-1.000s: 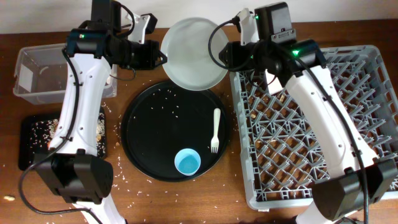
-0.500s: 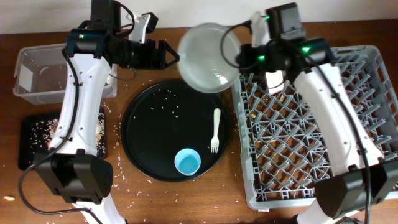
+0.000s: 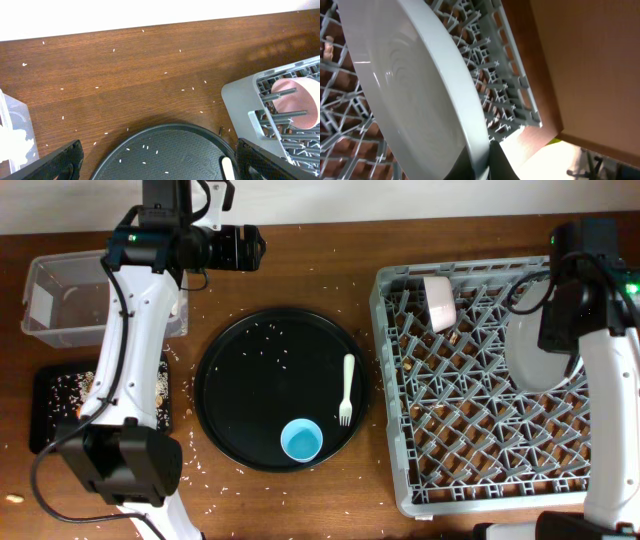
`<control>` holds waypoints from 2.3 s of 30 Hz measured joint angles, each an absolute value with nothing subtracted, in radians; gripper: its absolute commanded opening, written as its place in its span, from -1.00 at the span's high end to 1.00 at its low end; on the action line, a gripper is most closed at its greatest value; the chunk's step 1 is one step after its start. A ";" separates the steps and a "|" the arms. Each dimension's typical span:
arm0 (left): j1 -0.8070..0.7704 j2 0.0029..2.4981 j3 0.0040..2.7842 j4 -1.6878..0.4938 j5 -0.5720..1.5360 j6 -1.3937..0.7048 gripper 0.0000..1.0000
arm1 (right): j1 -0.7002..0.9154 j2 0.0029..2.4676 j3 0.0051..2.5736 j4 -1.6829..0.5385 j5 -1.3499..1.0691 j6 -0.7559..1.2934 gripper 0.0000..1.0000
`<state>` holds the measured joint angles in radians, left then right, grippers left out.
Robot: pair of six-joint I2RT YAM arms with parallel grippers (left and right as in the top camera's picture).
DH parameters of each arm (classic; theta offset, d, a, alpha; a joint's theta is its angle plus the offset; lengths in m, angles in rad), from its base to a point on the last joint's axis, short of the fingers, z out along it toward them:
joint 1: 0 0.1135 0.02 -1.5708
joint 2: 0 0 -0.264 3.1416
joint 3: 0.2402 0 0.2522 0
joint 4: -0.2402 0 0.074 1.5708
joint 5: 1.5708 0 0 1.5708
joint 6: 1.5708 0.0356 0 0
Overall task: Sort waste into correct bins and load items into the dishwasher rack
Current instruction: 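Release the plate from the left gripper and carry it right over the rack, then lower the white plate upright into the rack's right side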
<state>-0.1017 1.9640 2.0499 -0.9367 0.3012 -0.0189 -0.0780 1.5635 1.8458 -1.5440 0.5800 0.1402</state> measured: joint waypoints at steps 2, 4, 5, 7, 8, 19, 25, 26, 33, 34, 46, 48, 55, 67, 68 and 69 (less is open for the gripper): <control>-0.102 1.972 2.050 -0.936 0.299 -0.019 -0.93 | -0.075 1.588 1.846 -1.512 0.588 0.093 0.92; -0.102 1.974 2.050 -0.936 0.298 -0.019 -0.94 | -0.057 1.617 1.846 -1.489 0.587 0.060 0.92; -0.102 1.974 2.050 -0.936 0.298 -0.019 -0.94 | -0.046 1.632 1.846 -1.480 0.586 0.051 0.92; -0.102 1.974 2.050 -0.935 0.298 -0.019 -0.96 | -0.019 1.673 1.846 -1.455 0.586 0.035 0.92; -0.102 1.974 2.050 -0.934 0.298 -0.019 -0.96 | -0.010 1.690 1.846 -1.451 0.586 0.026 0.92; -0.102 1.974 2.050 -0.934 0.298 -0.019 -0.96 | -0.006 1.766 1.846 -1.356 0.636 -0.001 0.92; -0.102 1.974 2.050 -0.934 0.298 -0.019 -0.96 | -0.006 1.795 1.846 -1.319 0.691 -0.001 0.92; -0.102 1.974 2.050 -0.934 0.298 -0.019 -0.96 | -0.006 1.795 1.846 -1.314 0.693 -0.001 0.92; -0.102 1.974 2.050 -0.934 0.298 -0.019 -0.96 | -0.006 1.795 1.846 -1.309 0.696 -0.001 0.88; -0.102 1.974 2.050 -0.934 0.298 -0.019 -0.96 | -0.007 1.795 1.846 -1.307 0.696 -0.002 0.89; -0.102 1.974 2.050 -0.934 0.298 -0.019 -0.96 | -0.052 1.795 1.846 -1.306 0.548 -0.004 0.08; -0.102 1.974 2.050 -0.934 0.298 -0.019 -0.96 | -0.052 1.795 1.846 -1.304 0.525 0.016 -0.24; -0.102 1.974 2.050 -0.930 0.298 -0.019 -0.98 | -0.147 1.742 1.846 -1.385 0.257 0.378 -0.27; -0.102 1.974 2.050 -0.923 0.295 -0.019 -0.98 | -0.339 1.198 1.673 -1.411 0.076 0.419 -0.61; -0.102 1.974 2.050 -0.923 0.295 -0.019 -0.98 | -0.360 1.179 1.595 -1.358 0.040 0.413 -0.62; -0.102 1.974 2.050 -0.922 0.294 -0.019 -0.98 | -0.389 1.172 1.477 -1.288 -0.027 0.400 -0.62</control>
<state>-0.1017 1.9739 2.0499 -0.9218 0.2939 -0.0189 -0.3889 1.1721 1.4769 -1.2884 -0.0265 0.3996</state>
